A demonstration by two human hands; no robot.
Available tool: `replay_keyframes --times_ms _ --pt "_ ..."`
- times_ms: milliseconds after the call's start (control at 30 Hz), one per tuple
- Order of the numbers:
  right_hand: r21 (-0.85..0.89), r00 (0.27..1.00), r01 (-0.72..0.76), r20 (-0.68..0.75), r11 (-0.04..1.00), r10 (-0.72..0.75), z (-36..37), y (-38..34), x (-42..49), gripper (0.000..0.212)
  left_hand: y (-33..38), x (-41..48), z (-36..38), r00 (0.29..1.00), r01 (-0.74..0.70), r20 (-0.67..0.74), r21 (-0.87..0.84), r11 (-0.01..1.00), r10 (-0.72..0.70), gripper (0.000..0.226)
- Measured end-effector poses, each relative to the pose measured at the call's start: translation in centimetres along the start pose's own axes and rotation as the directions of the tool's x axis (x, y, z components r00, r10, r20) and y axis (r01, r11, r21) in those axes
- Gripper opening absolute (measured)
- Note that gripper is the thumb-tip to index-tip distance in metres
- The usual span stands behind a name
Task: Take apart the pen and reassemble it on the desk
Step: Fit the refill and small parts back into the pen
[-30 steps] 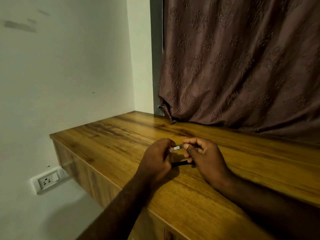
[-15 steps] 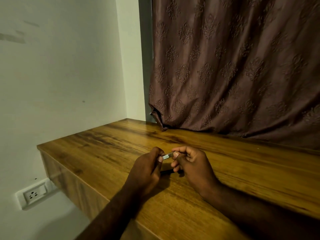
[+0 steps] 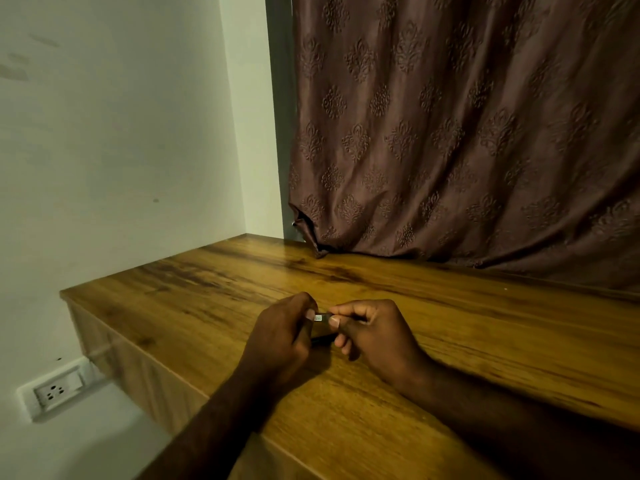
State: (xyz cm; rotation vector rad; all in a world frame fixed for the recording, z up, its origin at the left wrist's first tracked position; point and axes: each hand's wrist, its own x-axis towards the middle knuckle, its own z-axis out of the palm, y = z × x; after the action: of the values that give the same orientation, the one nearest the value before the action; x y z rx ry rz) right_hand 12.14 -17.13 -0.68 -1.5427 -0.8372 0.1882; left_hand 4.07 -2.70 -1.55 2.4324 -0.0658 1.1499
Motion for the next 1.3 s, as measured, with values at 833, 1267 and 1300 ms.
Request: replay_keyframes --times_ms 833,1267,1300 --pt "-0.013 0.979 0.200 -0.030 0.980 -0.200 0.4 0.0 0.1 0.034 -0.6 -0.1 0.4 0.991 0.135 0.047 -0.221 0.966 -0.127 0.006" --pt "-0.538 0.892 0.437 0.153 0.721 -0.426 0.6 0.7 -0.7 0.025 -3.4 1.0 0.6 0.849 0.469 -0.192 -0.155 0.870 -0.492 0.010" --pt "-0.548 0.884 0.457 0.188 0.701 -0.429 0.7 0.7 -0.9 0.024 -4.1 1.1 0.5 0.833 0.505 -0.167 -0.162 0.848 -0.528 0.010"
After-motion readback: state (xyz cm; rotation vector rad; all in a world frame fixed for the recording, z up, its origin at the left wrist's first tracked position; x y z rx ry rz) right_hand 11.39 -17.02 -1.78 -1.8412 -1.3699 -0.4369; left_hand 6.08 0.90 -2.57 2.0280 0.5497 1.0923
